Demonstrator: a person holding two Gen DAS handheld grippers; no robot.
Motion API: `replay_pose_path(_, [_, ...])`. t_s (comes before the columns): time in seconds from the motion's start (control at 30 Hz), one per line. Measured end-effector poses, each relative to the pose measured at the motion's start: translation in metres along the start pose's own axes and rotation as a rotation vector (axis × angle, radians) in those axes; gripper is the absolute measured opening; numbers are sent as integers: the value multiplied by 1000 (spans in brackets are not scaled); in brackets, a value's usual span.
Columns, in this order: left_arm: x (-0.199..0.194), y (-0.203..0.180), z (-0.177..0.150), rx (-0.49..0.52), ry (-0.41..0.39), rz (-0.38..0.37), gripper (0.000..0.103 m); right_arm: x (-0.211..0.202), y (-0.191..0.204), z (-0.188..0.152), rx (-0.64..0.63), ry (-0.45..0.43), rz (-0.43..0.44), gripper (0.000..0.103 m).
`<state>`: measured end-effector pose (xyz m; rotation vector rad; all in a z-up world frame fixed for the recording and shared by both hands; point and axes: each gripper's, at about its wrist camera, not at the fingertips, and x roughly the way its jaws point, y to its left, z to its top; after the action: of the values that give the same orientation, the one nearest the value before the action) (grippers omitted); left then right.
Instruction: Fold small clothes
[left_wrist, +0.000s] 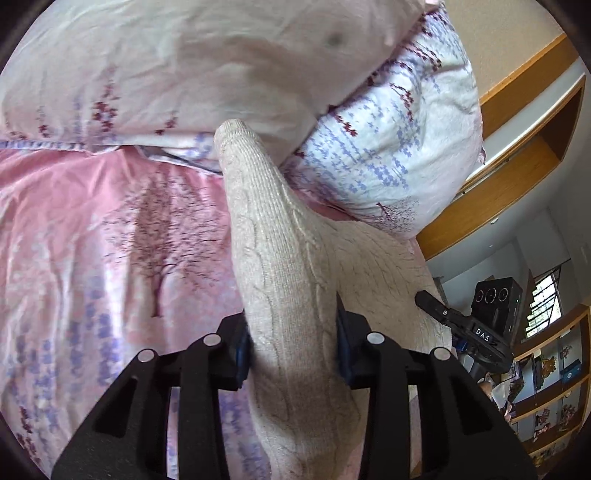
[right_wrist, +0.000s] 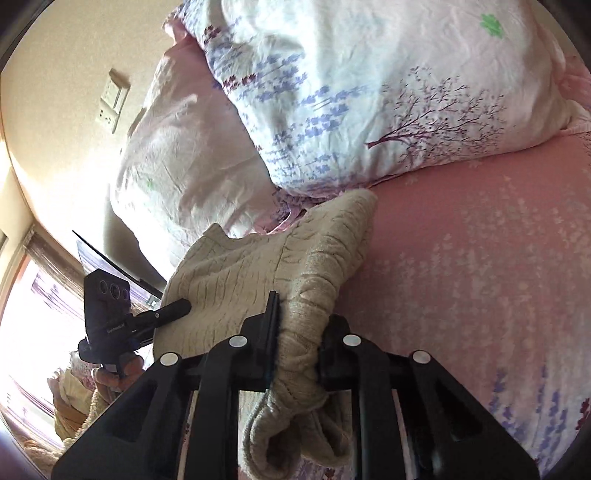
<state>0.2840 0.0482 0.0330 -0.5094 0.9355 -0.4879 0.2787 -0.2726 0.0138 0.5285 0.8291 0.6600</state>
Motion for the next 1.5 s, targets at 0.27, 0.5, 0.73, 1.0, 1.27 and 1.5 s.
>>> replay_pose_path(0.27, [-16,45,-7,-82,-14,71,53,18,-20,-9,144,98,-8,25])
replay_pose_path(0.5, [-69,-16,-44,259,-219,249,61,-8,-22,-15,164,64,6,31])
replay_pose_path(0.73, [-36,-48,-80,427,-145,313,68,-17,-7,-40,62,71,-70,20])
replay_pose_path(1.0, [-19,-49,-82,483,-118,388,75,-3,-24,-40,109,39,-213,14])
replay_pose_path(1.27, [-43,-58,-96,462,-160,365,75,-50,25,-55,-39,-88,-166,29])
replay_pose_path(1.5, [-25,-62,-114,479,-97,374,75,-17,45,-81,-145,34,-187,30])
